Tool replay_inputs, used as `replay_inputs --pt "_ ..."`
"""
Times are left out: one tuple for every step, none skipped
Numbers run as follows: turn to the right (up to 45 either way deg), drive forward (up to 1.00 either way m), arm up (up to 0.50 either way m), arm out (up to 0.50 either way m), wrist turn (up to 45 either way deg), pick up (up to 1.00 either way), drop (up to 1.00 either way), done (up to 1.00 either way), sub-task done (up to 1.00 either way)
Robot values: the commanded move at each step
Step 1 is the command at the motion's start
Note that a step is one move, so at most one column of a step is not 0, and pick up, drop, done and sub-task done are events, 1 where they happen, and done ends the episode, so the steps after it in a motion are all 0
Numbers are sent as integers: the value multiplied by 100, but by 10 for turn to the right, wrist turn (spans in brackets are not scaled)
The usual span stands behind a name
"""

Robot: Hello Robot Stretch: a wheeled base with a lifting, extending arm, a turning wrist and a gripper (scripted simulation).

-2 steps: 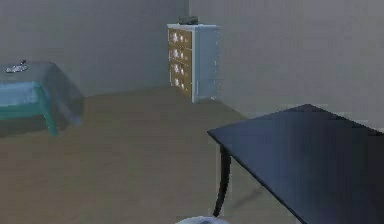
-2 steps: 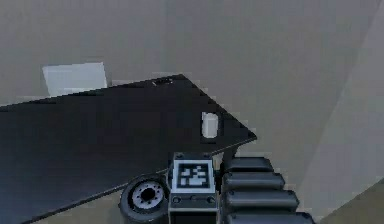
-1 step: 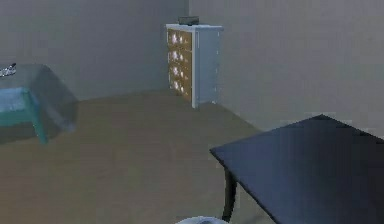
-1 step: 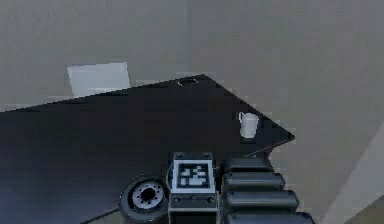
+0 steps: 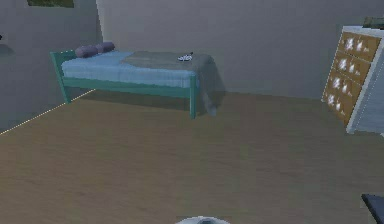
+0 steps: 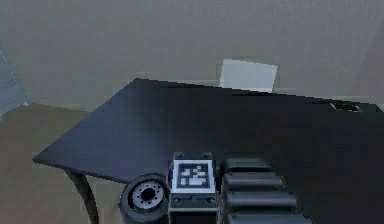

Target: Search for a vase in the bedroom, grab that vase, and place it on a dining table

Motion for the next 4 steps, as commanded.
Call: replay_inputs --pt "0 0 0 48 0 0 0 0 0" --pt "0 0 0 0 450 0 0 0 0" --pt "0 0 0 0 450 0 0 0 0" --pt "0 0 0 0 450 0 0 0 0"
